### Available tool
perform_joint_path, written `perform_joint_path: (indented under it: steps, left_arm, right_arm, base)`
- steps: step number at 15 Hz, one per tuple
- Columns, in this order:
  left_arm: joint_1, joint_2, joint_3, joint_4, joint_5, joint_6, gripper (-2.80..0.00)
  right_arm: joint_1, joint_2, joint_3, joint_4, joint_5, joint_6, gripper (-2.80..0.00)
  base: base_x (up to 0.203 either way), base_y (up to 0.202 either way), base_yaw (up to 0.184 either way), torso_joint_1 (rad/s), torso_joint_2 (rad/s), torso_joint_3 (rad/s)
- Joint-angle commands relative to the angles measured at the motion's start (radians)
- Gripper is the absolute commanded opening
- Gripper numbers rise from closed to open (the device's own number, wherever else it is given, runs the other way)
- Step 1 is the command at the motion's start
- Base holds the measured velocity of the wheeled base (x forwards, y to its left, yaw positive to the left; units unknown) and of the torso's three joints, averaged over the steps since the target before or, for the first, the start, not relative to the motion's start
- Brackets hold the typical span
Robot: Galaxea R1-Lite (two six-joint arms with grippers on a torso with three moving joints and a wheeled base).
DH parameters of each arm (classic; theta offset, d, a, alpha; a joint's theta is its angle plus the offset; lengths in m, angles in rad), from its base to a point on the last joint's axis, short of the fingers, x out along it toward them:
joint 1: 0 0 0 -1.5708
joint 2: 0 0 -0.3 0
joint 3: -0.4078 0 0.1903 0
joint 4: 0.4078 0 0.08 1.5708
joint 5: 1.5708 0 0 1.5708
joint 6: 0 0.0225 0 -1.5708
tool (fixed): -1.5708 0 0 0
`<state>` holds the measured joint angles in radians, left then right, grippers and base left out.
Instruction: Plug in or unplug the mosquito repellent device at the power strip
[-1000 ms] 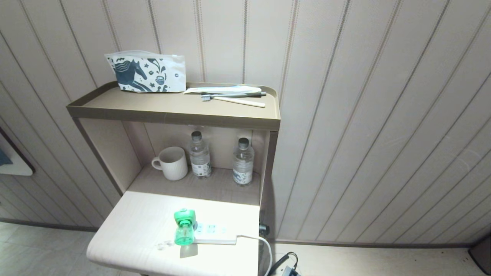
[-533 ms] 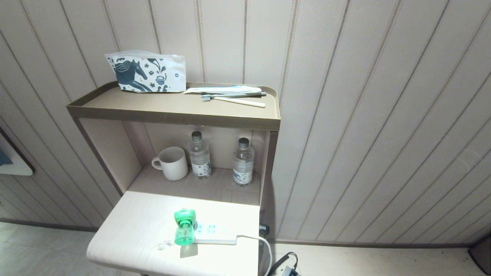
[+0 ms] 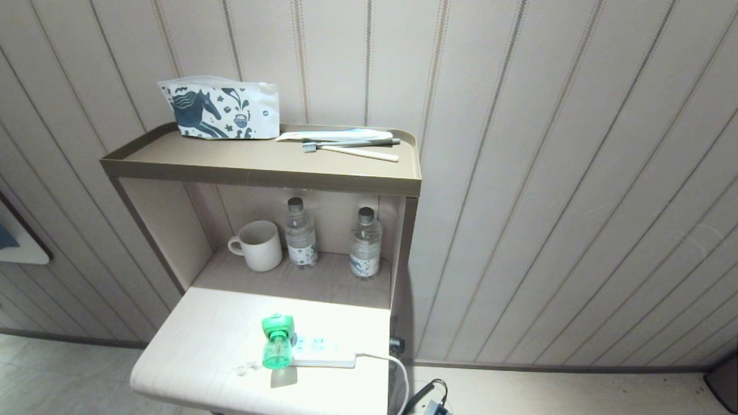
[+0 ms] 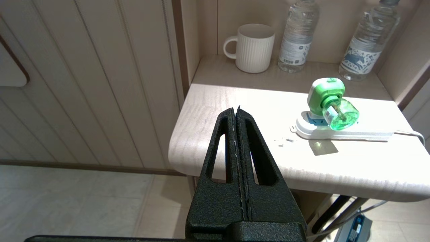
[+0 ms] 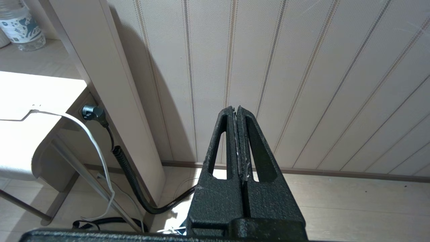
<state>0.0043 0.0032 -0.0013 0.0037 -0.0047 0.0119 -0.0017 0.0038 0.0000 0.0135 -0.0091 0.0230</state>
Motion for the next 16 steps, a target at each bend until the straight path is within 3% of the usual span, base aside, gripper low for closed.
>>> perform_joint_path:
  steps: [1,16]
  left_arm:
    - [0.000,0.000,0.001,-0.001,0.000,-0.004,-2.80]
    - [0.000,-0.002,0.001,-0.002,0.000,-0.012,-2.80]
  right_arm:
    - [0.000,0.002,0.000,0.000,0.000,0.000,-2.80]
    - [0.000,0.003,0.000,0.000,-0.001,0.002,-2.80]
  base:
    - [0.000,0.000,0.000,0.000,0.00,0.000]
    - [0.000,0.000,0.000,0.000,0.00,0.000]
